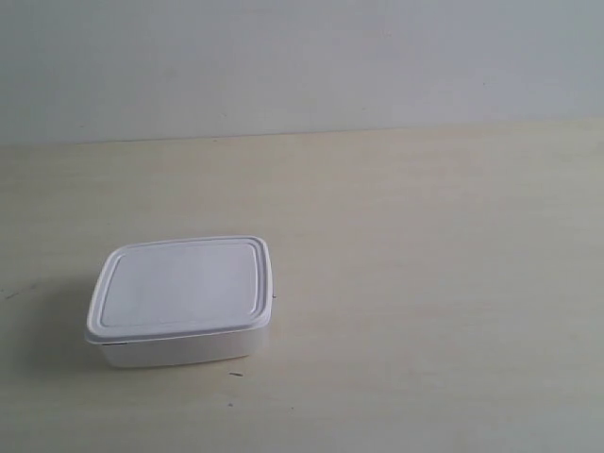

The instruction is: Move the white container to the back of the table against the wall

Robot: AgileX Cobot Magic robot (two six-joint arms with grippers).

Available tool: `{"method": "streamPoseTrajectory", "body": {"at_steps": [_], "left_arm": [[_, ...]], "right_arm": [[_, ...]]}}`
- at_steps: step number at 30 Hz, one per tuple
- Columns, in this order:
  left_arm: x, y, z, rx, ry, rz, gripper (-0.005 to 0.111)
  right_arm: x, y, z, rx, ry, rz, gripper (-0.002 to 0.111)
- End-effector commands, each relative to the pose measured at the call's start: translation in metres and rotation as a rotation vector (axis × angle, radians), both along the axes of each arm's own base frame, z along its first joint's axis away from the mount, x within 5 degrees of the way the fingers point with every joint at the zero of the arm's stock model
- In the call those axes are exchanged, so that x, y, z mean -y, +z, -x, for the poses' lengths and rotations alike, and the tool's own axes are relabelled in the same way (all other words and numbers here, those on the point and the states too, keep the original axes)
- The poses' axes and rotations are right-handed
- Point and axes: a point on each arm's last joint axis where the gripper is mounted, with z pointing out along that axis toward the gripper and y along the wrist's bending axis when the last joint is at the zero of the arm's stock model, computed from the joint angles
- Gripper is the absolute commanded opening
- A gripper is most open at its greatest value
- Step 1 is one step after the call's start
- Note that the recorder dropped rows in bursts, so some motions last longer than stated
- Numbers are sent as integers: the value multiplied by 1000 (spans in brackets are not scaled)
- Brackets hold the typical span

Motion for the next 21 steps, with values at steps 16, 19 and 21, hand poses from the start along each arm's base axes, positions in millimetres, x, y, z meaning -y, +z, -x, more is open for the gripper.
{"method": "streamPoseTrajectory", "body": {"at_steps": [16,19,21], "left_arm": [[20,62,-96,-662,-216,88,0],[20,63,-97,-647,-212,86,0],[19,64,-98,-628,-205,86,0]], "right_arm": [[-14,105,-116,-565,158,-127,0],[-20,99,-123,-597,222,-155,0],[-24,93,-129,-632,265,-174,0]]}}
